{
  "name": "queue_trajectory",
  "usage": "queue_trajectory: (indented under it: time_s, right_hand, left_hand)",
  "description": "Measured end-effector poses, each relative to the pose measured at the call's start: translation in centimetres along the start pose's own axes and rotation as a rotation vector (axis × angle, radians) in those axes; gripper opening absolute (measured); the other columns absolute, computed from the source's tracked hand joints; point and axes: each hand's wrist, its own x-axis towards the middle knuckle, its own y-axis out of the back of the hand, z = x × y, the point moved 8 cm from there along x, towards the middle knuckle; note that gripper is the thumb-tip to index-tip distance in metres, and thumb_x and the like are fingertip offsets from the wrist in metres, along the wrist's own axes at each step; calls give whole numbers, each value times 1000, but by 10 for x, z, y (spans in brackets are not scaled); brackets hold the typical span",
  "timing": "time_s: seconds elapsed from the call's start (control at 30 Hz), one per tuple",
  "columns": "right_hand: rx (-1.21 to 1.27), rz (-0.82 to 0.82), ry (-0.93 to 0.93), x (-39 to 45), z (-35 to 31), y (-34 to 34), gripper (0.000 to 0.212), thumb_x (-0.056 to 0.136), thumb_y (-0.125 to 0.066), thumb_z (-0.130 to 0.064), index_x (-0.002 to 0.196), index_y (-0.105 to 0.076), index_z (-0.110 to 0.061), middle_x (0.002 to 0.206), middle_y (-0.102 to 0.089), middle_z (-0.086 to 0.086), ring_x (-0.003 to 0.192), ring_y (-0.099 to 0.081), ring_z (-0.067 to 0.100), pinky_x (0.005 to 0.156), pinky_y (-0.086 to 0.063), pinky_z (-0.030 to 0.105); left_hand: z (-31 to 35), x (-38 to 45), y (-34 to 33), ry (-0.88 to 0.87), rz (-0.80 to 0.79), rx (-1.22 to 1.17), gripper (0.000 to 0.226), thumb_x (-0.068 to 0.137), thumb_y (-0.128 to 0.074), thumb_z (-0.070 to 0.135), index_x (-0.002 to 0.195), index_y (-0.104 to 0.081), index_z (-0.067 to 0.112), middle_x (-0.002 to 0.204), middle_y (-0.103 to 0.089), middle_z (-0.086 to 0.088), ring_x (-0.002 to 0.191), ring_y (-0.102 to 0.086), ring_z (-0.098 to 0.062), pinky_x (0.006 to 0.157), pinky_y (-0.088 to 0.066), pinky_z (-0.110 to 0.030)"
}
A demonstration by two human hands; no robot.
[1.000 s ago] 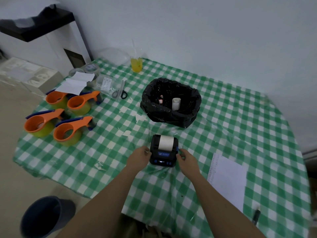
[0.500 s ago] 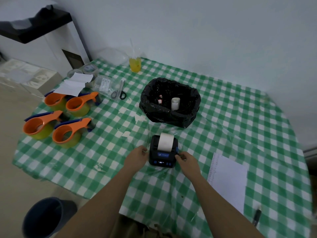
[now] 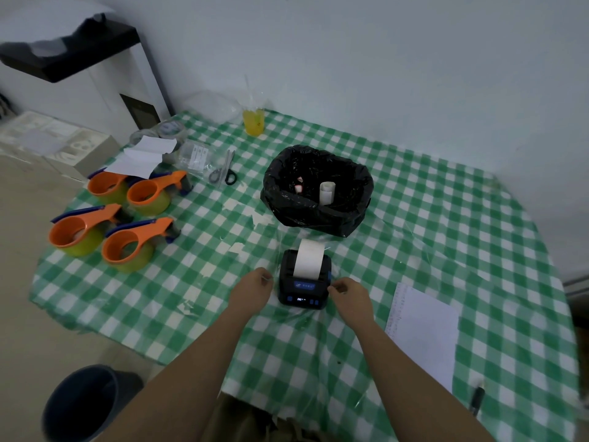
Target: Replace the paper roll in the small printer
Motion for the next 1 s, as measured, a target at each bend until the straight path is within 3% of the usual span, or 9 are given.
queue_trajectory:
  time_s: [0.37,0.5,0.63,1.0]
  right_hand:
    - [-35,19,37,-6,-2,11,17,88,-56,-14,99,-66,-9,105,-70,9,86,-59,18,75,-45,28]
    - [-42,21,40,-8,-5,14,17,88,-55,-13,99,-66,-10,105,-69,8,84,-57,16,75,-47,28]
    - [-56,35,57,-12,-9,18,18,88,-53,-12,100,-66,-10,105,-69,7,84,-57,15,75,-46,28]
    - [-57,50,88,-21,-17,24,20,89,-51,-10,102,-66,-8,106,-69,10,83,-55,15,75,-44,27]
  left_hand:
    - [0,-3,5,-12,25,38,27,95,-45,24,112,-59,10,103,-67,-14,75,-55,-23,70,-45,-32]
    - [-1,-6,7,-8,24,26,25,95,-44,25,111,-58,11,88,-61,-7,72,-55,-23,68,-44,-32]
    - [-2,-7,8,-1,14,0,23,93,-45,25,108,-58,12,93,-71,-11,65,-54,-23,66,-46,-34]
    - [5,-13,18,-45,64,29,21,93,-44,25,101,-59,14,90,-72,-13,60,-53,-21,61,-45,-31]
